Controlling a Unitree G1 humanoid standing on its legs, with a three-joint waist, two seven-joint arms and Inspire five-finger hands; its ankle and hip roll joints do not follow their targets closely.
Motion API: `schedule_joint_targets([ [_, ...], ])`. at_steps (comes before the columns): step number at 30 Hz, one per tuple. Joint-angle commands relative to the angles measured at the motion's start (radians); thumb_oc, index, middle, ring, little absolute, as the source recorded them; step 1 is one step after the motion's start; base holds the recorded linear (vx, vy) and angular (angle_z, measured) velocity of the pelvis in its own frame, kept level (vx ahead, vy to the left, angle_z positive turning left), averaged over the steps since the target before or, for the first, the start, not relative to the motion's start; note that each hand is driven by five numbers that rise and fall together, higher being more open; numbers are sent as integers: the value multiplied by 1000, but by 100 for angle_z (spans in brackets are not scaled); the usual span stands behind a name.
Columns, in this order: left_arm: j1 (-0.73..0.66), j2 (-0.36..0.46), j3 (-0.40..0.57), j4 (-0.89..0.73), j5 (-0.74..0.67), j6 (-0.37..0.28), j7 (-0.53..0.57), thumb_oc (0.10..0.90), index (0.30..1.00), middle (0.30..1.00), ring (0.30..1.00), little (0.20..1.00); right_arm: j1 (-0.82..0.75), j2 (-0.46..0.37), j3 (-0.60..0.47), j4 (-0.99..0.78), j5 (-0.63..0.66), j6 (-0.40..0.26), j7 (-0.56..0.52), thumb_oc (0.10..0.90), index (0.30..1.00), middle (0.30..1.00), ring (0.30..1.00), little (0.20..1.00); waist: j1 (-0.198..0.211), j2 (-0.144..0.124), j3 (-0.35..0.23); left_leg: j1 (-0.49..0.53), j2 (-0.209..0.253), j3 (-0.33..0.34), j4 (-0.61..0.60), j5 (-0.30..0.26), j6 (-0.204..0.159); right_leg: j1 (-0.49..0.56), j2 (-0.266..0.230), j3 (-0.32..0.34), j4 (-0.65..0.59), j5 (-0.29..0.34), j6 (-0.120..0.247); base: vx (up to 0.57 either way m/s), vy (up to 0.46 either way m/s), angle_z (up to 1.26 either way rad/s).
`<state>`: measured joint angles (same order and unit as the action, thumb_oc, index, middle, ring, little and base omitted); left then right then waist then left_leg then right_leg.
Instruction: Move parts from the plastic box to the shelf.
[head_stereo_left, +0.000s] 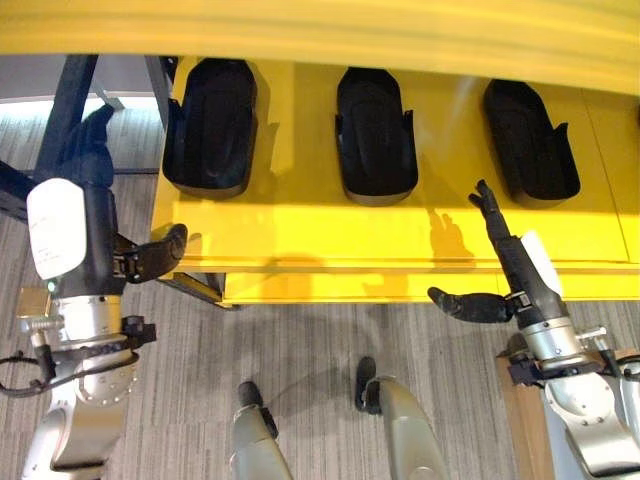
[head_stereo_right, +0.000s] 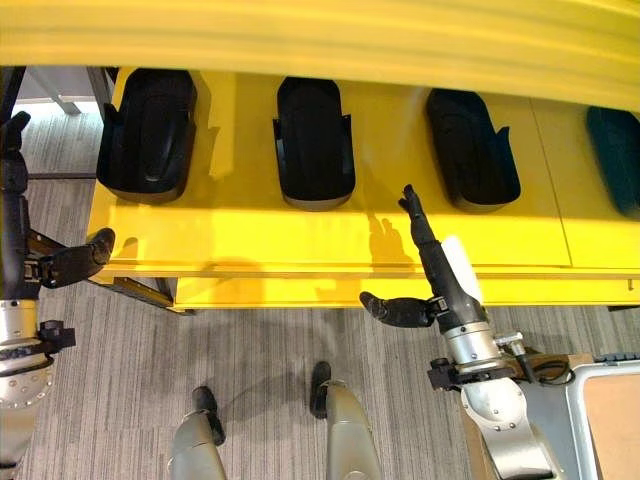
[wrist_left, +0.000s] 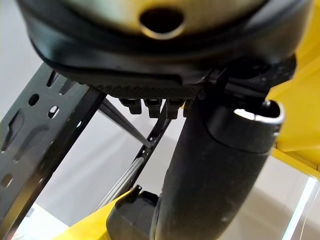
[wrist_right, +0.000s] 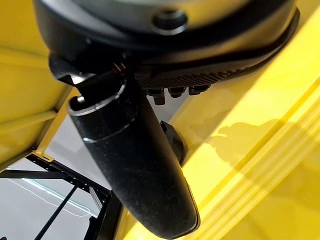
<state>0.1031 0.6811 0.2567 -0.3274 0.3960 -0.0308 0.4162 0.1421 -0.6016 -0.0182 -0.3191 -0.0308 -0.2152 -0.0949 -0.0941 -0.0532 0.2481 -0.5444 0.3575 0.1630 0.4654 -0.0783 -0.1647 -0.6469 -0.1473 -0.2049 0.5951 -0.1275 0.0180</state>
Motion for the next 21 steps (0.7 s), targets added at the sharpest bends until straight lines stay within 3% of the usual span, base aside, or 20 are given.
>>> schedule_joint_targets([
  [1,-87,3,1,-27,-43,-32,61,900,1000,1000,1000,1000,-58,-40,-48,-131,23,-86,-44,900,1000,1000,1000,1000,-27,6,-61,-4,34,-32,-30,54,17,81,-40,46,-120,68,70,2,3,3],
  [7,-142,-53,-40,6,-111,-21,75,900,1000,1000,1000,1000,-70,-37,-38,-122,8,-79,-62,900,1000,1000,1000,1000,-31,6,-70,2,37,-37,-25,31,8,84,-36,54,-115,50,80,-1,5,0],
  [8,-157,-61,-51,13,-129,-23,79,900,1000,1000,1000,1000,-74,-38,-36,-119,7,-78,-65,900,1000,1000,1000,1000,-32,3,-65,-9,36,-28,-25,53,17,75,-39,48,-120,71,70,0,0,0],
  [14,-220,-85,-92,34,-218,-37,81,900,1000,1000,1000,1000,-88,-35,-22,-111,5,-71,-74,900,1000,1000,1000,1000,-36,1,-66,-10,37,-28,-22,54,17,71,-39,49,-118,72,69,-14,1,0],
  [15,-264,-102,-129,47,-309,-58,60,900,1000,1000,1000,1000,-95,-37,-9,-109,10,-69,-76,900,1000,1000,1000,1000,-42,-1,-71,-10,39,-26,-18,51,17,72,-39,51,-116,71,69,0,0,0],
  [19,-316,-120,-175,78,-442,-90,47,900,1000,1000,1000,1000,-101,-35,6,-108,18,-68,-75,900,1000,1000,1000,1000,-50,-1,-75,-10,40,-23,-21,55,17,71,-38,53,-121,77,70,26,3,0],
  [20,-331,-133,-191,91,-503,-100,41,900,1000,1000,1000,1000,-101,-34,15,-108,21,-67,-77,900,1000,1000,1000,1000,-54,3,-81,2,43,-28,-18,31,6,78,-34,59,-112,54,79,0,0,0],
  [21,-335,-132,-193,95,-507,-103,41,900,1000,1000,1000,1000,-101,-35,13,-108,22,-67,-77,900,1000,1000,1000,1000,-53,0,-76,-9,41,-21,-20,56,16,70,-37,54,-120,78,70,99,11,-3],
])
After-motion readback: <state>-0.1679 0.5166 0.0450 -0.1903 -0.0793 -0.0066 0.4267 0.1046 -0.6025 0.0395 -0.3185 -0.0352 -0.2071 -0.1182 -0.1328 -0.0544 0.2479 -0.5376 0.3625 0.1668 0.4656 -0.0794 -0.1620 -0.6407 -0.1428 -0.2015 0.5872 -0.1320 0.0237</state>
